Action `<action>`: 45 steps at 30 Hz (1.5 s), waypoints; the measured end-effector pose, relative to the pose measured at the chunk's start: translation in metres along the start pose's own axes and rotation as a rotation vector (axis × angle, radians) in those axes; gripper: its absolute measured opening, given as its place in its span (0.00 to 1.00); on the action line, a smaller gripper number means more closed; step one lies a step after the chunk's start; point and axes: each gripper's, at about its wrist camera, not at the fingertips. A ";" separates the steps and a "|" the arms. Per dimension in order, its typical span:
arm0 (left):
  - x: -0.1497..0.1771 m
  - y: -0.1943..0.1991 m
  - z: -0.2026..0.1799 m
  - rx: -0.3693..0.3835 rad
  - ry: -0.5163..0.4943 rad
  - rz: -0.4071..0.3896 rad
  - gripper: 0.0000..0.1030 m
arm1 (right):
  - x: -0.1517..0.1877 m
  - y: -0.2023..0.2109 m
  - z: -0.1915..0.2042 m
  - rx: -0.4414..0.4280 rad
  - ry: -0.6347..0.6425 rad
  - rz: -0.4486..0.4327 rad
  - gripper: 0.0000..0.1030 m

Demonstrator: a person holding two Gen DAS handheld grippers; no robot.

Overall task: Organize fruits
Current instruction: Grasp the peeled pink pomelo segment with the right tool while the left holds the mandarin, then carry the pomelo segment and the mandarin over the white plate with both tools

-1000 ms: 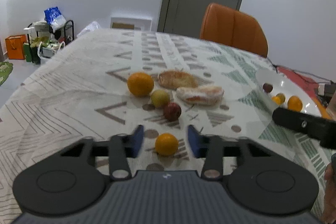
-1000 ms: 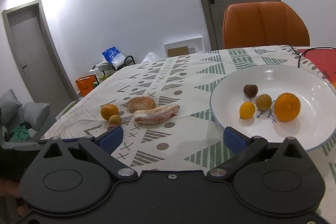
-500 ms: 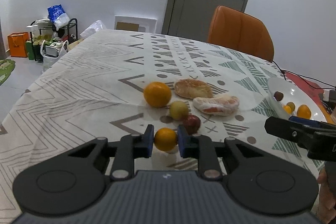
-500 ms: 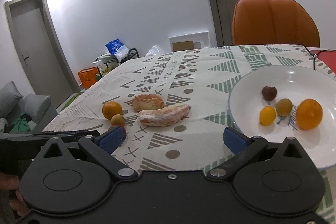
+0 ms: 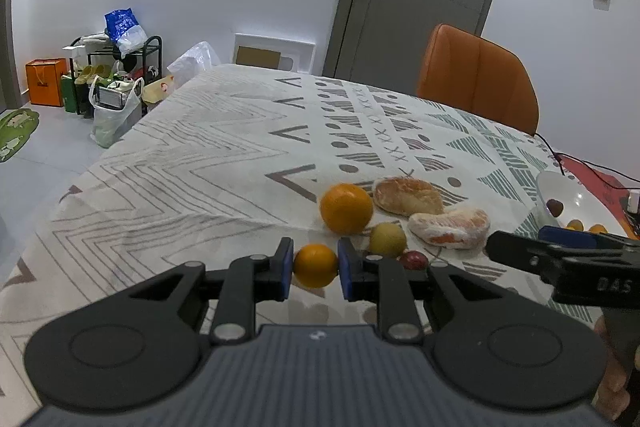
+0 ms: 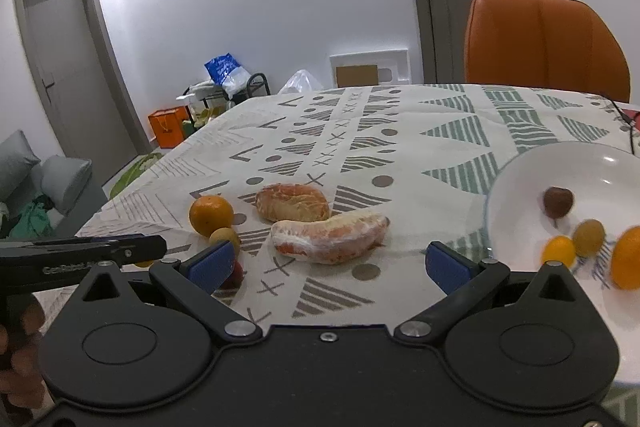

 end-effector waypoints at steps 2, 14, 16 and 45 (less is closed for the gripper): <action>-0.002 -0.001 0.005 -0.013 0.001 -0.003 0.21 | -0.001 -0.007 0.004 0.000 0.012 0.006 1.00; -0.012 -0.016 0.035 -0.048 0.031 0.001 0.21 | 0.001 -0.044 0.016 0.036 0.059 0.059 1.00; -0.014 -0.020 0.035 -0.045 0.027 0.004 0.21 | 0.002 -0.046 0.017 0.035 0.057 0.062 1.00; -0.025 -0.016 -0.007 0.026 -0.020 -0.017 0.21 | -0.019 -0.002 -0.001 0.044 0.023 -0.060 0.76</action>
Point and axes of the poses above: each gripper's, at about its wrist camera, not at the fingertips, and y roughly against the way its jaws point, z to its left, x to its underside, and after that the axes turned 11 degrees about -z, right-handed
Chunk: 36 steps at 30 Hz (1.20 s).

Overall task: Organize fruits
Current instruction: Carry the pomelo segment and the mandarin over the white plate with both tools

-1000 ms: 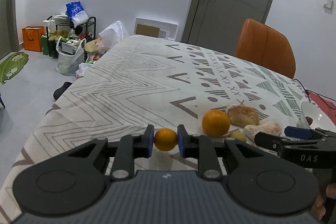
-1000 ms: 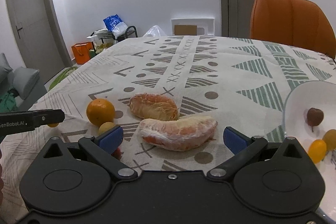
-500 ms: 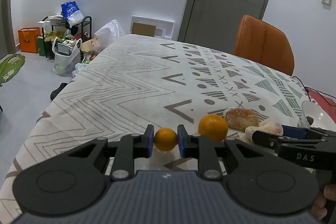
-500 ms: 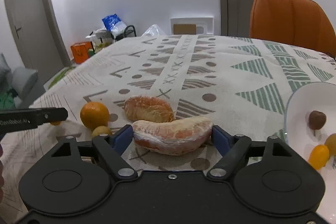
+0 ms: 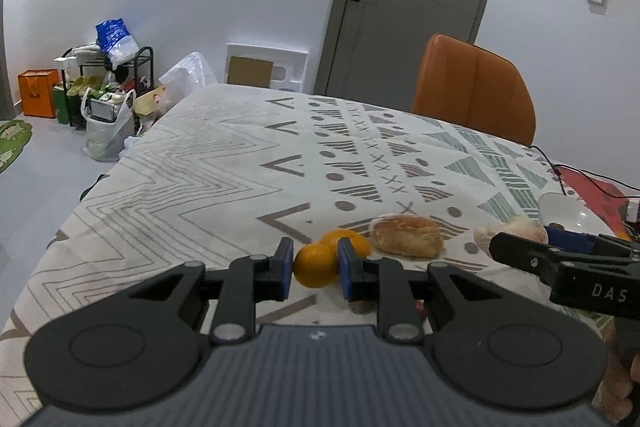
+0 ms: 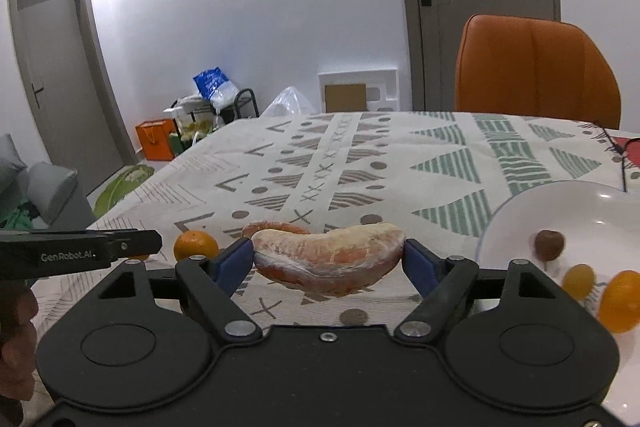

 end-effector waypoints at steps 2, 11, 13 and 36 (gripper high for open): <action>-0.001 0.002 -0.006 0.010 -0.006 -0.004 0.21 | -0.002 0.007 -0.004 0.004 -0.003 -0.014 0.76; -0.003 0.011 -0.043 0.059 -0.036 -0.029 0.21 | -0.002 0.040 -0.029 0.045 -0.027 -0.058 0.76; -0.003 0.013 -0.050 0.070 -0.042 -0.032 0.21 | -0.001 0.046 -0.036 0.055 -0.034 -0.063 0.76; 0.007 0.014 -0.119 0.166 -0.105 -0.028 0.21 | 0.015 0.096 -0.100 0.204 -0.083 -0.089 0.76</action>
Point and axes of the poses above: each gripper's, at about its wrist camera, not at the fingertips, and y roughly against the way its jaws point, z to its left, x to its underside, and after that the axes turned 11 degrees about -z, right-handed
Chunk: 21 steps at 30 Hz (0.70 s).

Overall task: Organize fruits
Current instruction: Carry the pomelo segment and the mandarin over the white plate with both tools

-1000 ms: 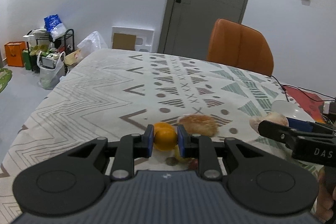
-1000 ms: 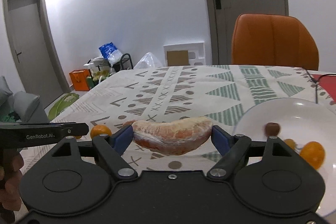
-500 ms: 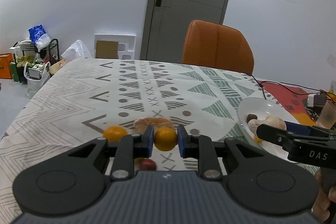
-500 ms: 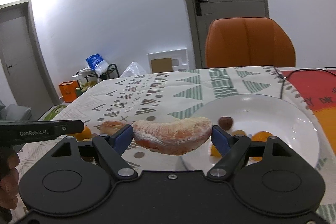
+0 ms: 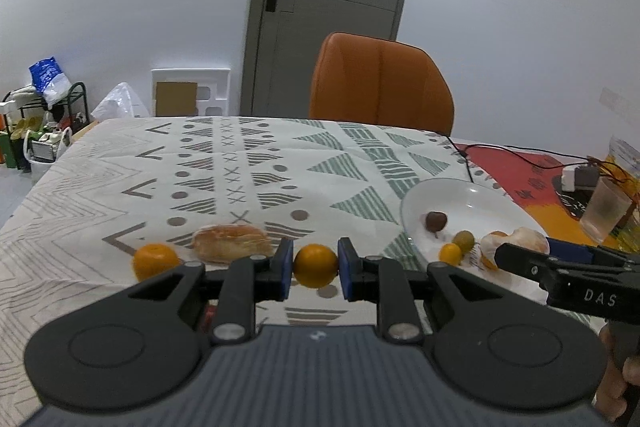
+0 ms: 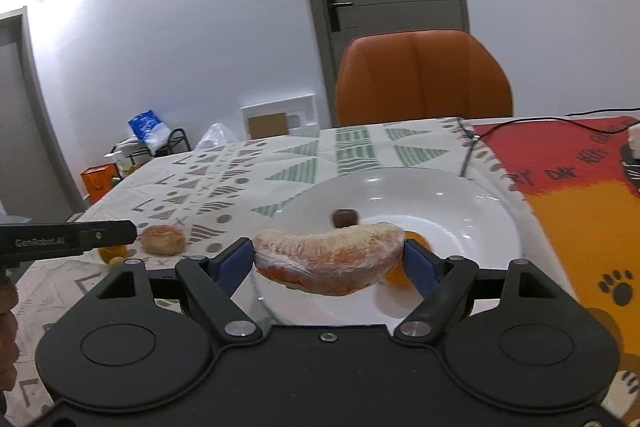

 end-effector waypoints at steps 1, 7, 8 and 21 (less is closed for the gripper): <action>0.000 -0.001 -0.002 0.004 -0.002 0.001 0.21 | 0.000 0.001 -0.002 0.007 0.000 0.000 0.76; 0.000 -0.005 -0.014 0.028 -0.010 0.004 0.21 | 0.003 0.006 -0.019 0.048 -0.007 0.004 0.76; 0.001 -0.006 -0.016 0.032 -0.012 0.005 0.21 | 0.003 0.006 -0.021 0.054 -0.009 0.005 0.76; 0.000 -0.018 -0.050 0.078 -0.065 0.020 0.21 | 0.006 0.012 -0.050 0.097 -0.027 -0.011 0.76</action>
Point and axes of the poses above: each gripper's, at about its wrist camera, not at the fingertips, and y roughly against the way its jaws point, z to its left, x to its underside, and after that the axes turned 11 degrees about -z, right-handed
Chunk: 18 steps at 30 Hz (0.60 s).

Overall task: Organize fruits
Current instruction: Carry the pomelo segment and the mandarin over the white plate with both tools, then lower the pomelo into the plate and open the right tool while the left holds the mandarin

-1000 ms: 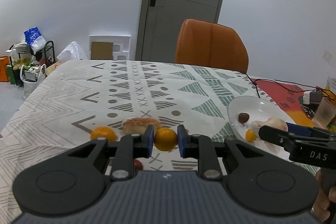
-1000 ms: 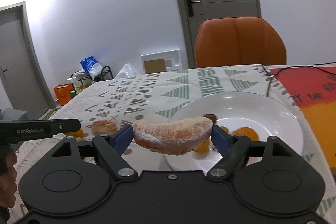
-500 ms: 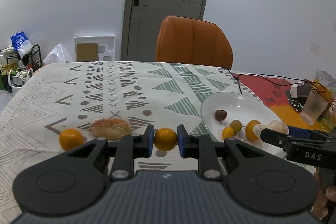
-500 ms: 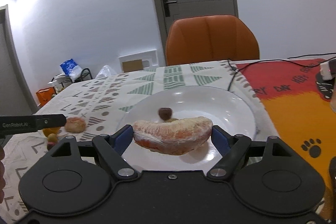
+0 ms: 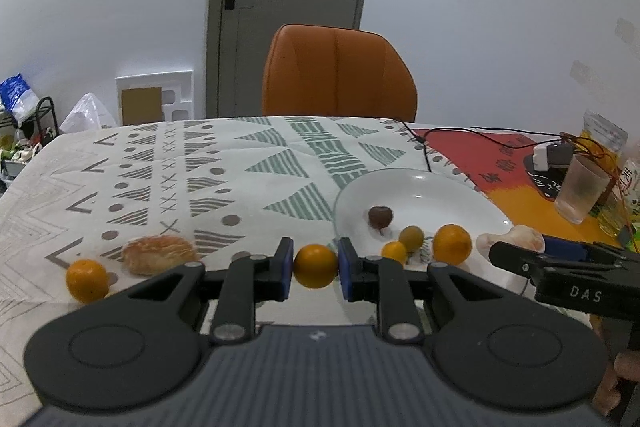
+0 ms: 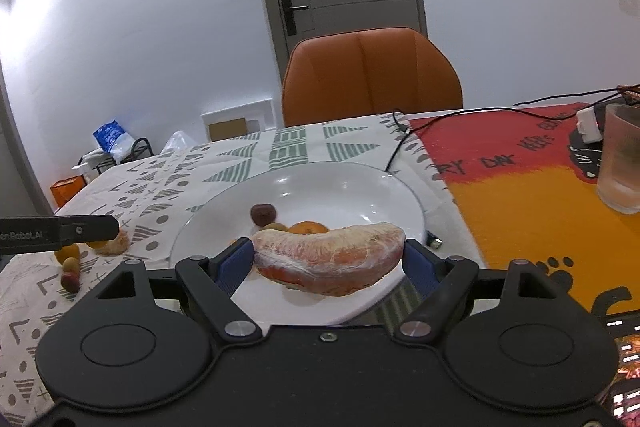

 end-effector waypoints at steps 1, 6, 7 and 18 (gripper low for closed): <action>0.000 -0.001 -0.003 0.003 -0.004 0.001 0.21 | 0.000 0.000 -0.002 0.001 0.000 -0.004 0.76; -0.001 -0.005 -0.014 0.013 -0.021 0.006 0.22 | -0.003 -0.001 -0.009 0.003 0.008 -0.021 0.76; -0.001 -0.006 -0.017 0.015 -0.024 0.007 0.22 | -0.003 -0.001 -0.010 0.004 0.011 -0.024 0.77; -0.002 -0.016 -0.033 0.034 -0.046 0.015 0.22 | -0.005 0.009 -0.019 0.008 0.004 -0.044 0.82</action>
Point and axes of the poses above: each gripper's, at about its wrist camera, not at the fingertips, and y roughly against the way its jaws point, z to its left, x to its underside, and after that the axes turned 11 degrees about -z, right-handed
